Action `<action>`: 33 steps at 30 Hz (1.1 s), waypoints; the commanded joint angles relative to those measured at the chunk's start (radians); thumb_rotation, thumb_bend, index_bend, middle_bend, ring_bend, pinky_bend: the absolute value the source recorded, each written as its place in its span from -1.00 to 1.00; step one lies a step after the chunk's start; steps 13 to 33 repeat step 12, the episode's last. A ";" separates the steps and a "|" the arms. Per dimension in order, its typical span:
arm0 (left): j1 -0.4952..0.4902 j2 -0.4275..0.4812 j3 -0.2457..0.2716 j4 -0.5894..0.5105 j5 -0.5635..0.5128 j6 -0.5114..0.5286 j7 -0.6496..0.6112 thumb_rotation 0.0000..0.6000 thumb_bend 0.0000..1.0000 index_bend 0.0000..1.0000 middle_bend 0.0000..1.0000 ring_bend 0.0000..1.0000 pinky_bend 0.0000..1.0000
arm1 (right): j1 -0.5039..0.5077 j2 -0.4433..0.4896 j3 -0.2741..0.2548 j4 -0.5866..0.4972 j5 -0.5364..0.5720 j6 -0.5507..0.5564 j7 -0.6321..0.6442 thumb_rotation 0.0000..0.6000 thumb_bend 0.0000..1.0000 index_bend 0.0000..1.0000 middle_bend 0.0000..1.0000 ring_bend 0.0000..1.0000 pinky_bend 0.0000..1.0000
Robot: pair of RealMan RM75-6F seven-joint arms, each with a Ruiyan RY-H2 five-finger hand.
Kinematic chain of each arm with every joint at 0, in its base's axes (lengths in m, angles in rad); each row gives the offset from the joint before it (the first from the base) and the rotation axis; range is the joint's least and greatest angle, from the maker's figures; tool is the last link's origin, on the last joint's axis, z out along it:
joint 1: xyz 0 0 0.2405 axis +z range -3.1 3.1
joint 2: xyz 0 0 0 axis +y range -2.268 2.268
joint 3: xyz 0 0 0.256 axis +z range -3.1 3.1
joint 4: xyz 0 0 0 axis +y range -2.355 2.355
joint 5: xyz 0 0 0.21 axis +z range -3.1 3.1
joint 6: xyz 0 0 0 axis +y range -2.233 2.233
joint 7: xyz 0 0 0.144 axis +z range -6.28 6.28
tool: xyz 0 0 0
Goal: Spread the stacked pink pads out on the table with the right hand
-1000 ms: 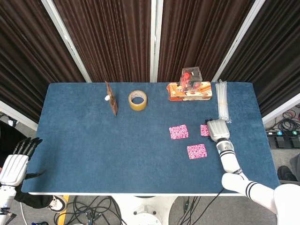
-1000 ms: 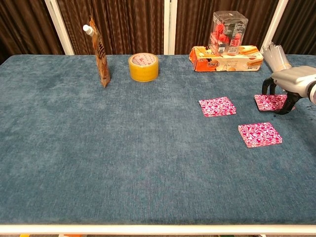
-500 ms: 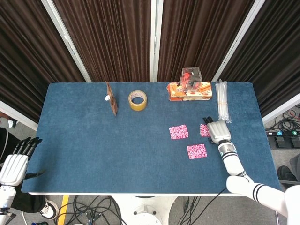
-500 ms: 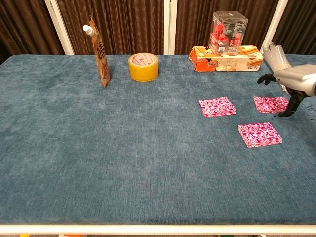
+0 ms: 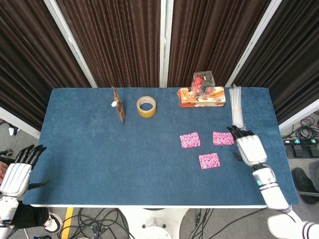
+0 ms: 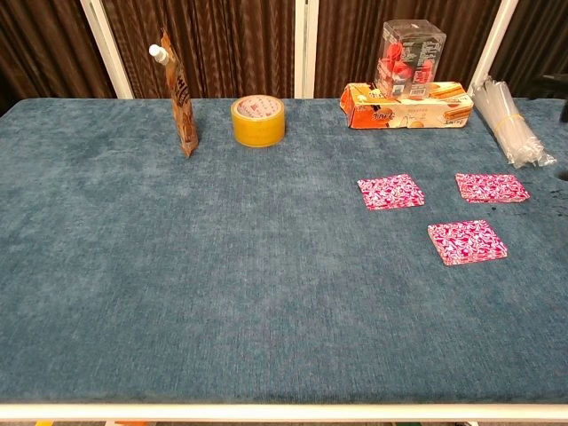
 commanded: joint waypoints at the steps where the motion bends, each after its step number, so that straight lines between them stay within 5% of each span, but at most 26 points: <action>1: -0.001 0.002 -0.001 -0.005 0.001 0.001 0.004 1.00 -1.00 -0.77 -0.82 -1.00 -0.81 | -0.130 0.045 -0.085 0.003 -0.096 0.151 0.022 1.00 -0.80 -0.99 -0.98 -1.00 -1.00; 9: -0.006 0.013 -0.008 -0.024 0.007 0.012 0.025 1.00 -1.00 -0.78 -0.82 -1.00 -0.81 | -0.260 0.065 -0.110 0.040 -0.122 0.264 0.087 1.00 -0.80 -1.00 -1.00 -1.00 -1.00; 33: -0.006 0.009 -0.009 -0.025 0.012 0.019 0.028 1.00 -1.00 -0.77 -0.82 -1.00 -0.81 | -0.267 0.063 -0.106 0.037 -0.131 0.253 0.102 1.00 -0.80 -1.00 -1.00 -1.00 -1.00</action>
